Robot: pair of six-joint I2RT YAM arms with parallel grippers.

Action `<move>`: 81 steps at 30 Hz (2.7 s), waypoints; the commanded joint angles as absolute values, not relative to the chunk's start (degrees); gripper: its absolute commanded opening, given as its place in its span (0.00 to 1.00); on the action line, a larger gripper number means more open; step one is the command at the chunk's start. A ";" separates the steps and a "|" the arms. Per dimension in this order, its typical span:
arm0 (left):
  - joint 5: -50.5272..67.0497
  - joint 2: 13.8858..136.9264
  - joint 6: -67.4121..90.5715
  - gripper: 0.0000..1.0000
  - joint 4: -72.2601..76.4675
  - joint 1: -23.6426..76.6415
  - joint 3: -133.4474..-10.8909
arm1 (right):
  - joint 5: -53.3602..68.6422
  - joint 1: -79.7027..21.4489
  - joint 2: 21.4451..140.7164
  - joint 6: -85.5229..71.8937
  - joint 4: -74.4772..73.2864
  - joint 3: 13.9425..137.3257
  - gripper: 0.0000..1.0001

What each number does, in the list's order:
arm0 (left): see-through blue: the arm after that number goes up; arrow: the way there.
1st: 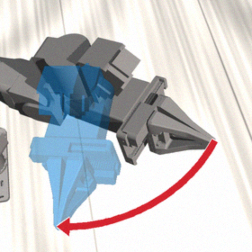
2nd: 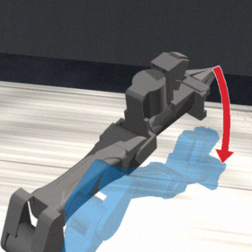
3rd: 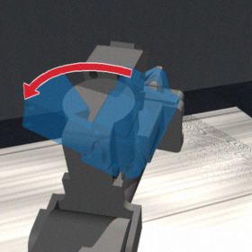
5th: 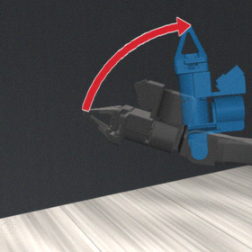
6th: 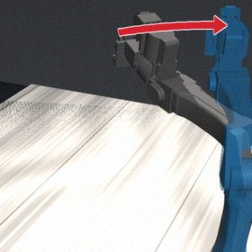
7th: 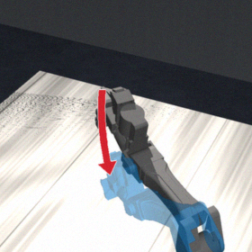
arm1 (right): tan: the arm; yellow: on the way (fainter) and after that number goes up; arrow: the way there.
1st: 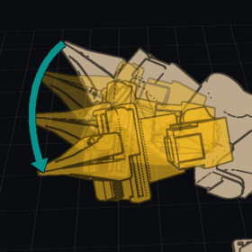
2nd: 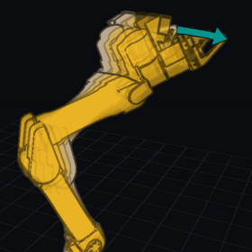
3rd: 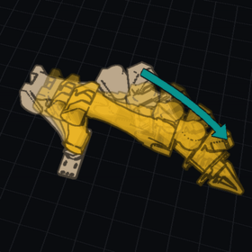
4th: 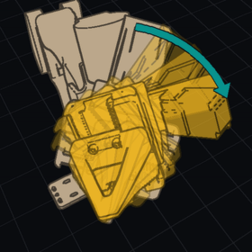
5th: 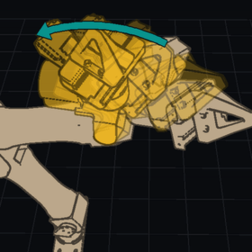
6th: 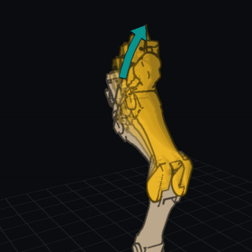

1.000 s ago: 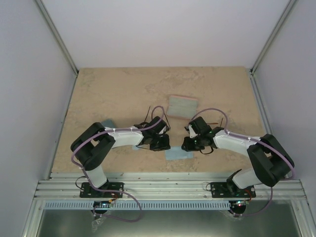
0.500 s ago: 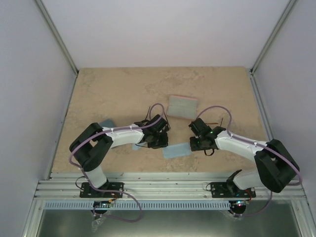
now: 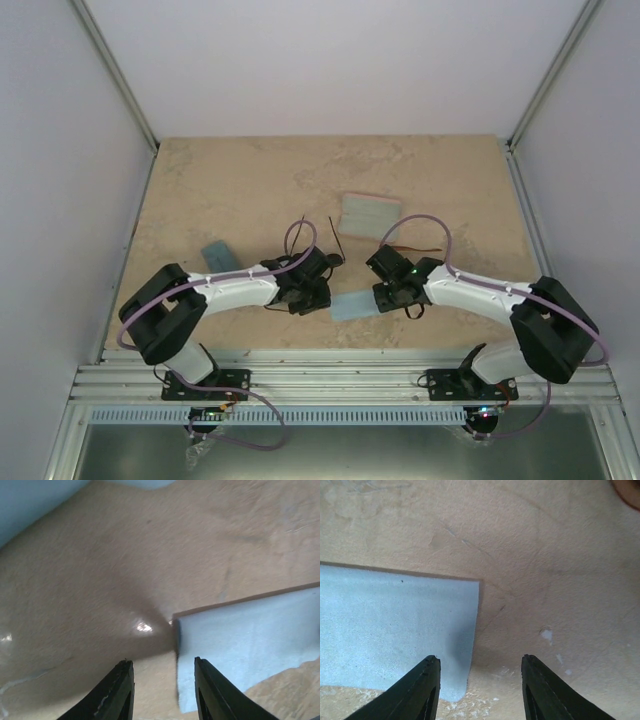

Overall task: Organize the sunglasses
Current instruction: Fold the glasses cleaning cloth at the center of the board, then pick up the glasses cleaning cloth from the center of the board.

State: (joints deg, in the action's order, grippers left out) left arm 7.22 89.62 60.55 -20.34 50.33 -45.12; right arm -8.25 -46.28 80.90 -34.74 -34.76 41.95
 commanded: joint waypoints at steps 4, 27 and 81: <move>10.12 91.55 65.10 0.33 -15.26 51.06 -43.42 | -5.77 -46.59 82.99 -32.99 -32.47 41.79 0.43; 11.40 94.42 64.69 0.21 -15.35 51.42 -44.86 | -4.21 -46.64 86.74 -33.10 -29.21 39.33 0.18; 18.98 116.04 32.06 0.00 -30.03 35.48 -91.05 | -6.88 -27.36 94.21 -32.15 -24.06 63.06 0.00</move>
